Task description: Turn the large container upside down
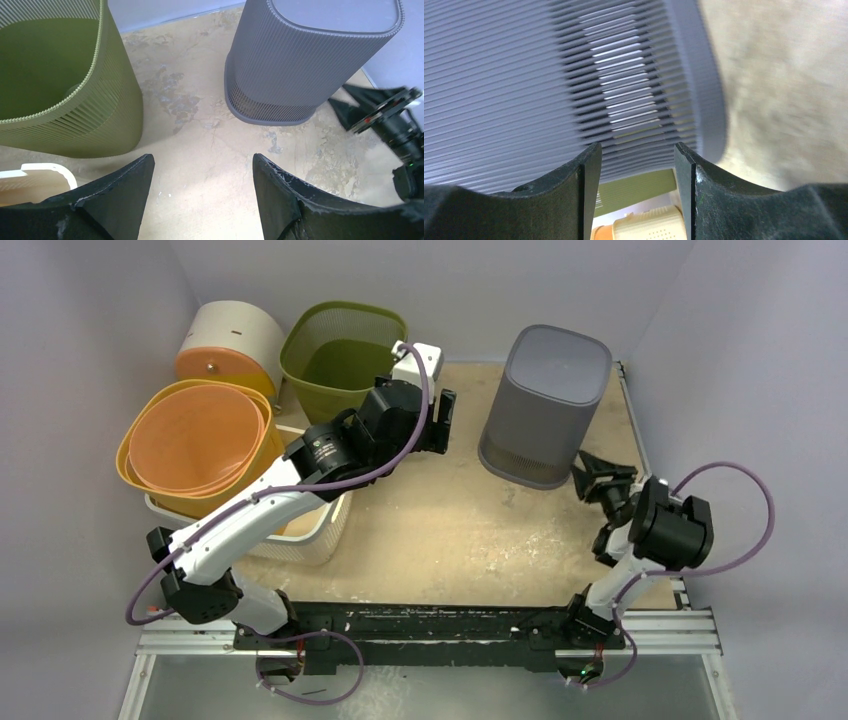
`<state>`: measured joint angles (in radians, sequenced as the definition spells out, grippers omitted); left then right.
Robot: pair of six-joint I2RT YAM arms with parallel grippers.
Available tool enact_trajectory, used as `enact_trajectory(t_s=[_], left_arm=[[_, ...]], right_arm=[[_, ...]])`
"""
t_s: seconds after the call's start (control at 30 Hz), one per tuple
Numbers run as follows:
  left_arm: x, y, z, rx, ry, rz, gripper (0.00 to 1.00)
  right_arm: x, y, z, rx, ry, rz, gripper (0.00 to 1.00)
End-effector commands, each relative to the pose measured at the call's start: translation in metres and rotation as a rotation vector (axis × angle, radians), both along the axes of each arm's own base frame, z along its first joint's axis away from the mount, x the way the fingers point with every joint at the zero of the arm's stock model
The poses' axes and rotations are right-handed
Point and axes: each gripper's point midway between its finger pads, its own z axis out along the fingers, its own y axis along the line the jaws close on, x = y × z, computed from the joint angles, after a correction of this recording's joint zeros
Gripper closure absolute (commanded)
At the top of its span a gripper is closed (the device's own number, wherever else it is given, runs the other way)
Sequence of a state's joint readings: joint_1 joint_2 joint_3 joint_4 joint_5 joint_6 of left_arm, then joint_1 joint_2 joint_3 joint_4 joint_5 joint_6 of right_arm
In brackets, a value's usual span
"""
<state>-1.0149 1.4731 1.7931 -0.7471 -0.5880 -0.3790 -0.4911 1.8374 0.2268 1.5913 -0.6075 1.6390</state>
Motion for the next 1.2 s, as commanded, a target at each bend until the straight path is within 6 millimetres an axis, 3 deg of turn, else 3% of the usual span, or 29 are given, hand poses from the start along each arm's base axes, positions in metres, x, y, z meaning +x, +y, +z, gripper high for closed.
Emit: enact_trajectory(t_s=[0.0,0.13,0.2,0.37,0.47,0.6,0.63,0.73,0.87,1.0,1.17], left_arm=[[-0.004,0.001,0.03,-0.082,-0.045,-0.02,0.31],[-0.006,0.0,0.039,-0.092,-0.048,-0.038,0.31],[-0.008,0.001,0.041,-0.09,-0.048,-0.047,0.31],[-0.011,0.004,0.036,-0.071,-0.042,-0.054,0.31],[-0.01,0.005,0.036,-0.065,-0.047,-0.057,0.31],[-0.007,0.011,0.044,-0.062,-0.073,-0.025,0.31],[-0.005,0.013,0.048,-0.066,-0.083,-0.009,0.31],[-0.003,0.019,0.066,-0.098,-0.111,0.026,0.31],[-0.003,0.026,0.09,-0.157,-0.162,0.05,0.31],[-0.004,0.039,0.113,-0.208,-0.216,0.085,0.31],[-0.006,0.051,0.134,-0.264,-0.261,0.117,0.31]], right_arm=[[0.023,-0.018,0.11,-0.187,-0.29,-0.032,0.42],[0.04,-0.032,0.183,-0.474,-0.29,-0.054,0.39],[0.044,-0.046,0.232,-0.636,-0.271,-0.117,0.33],[0.042,-0.05,0.304,-0.821,-0.317,-0.134,0.29],[0.054,-0.038,0.322,-0.902,-0.332,-0.079,0.25],[0.083,0.015,0.339,-1.106,-0.271,0.044,0.23],[0.087,0.03,0.357,-1.151,-0.297,0.057,0.21],[0.099,0.069,0.366,-1.215,-0.314,0.117,0.1],[0.108,0.121,0.364,-1.273,-0.346,0.213,0.09],[0.106,0.183,0.347,-1.274,-0.387,0.34,0.09],[0.099,0.249,0.306,-1.28,-0.376,0.482,0.09]])
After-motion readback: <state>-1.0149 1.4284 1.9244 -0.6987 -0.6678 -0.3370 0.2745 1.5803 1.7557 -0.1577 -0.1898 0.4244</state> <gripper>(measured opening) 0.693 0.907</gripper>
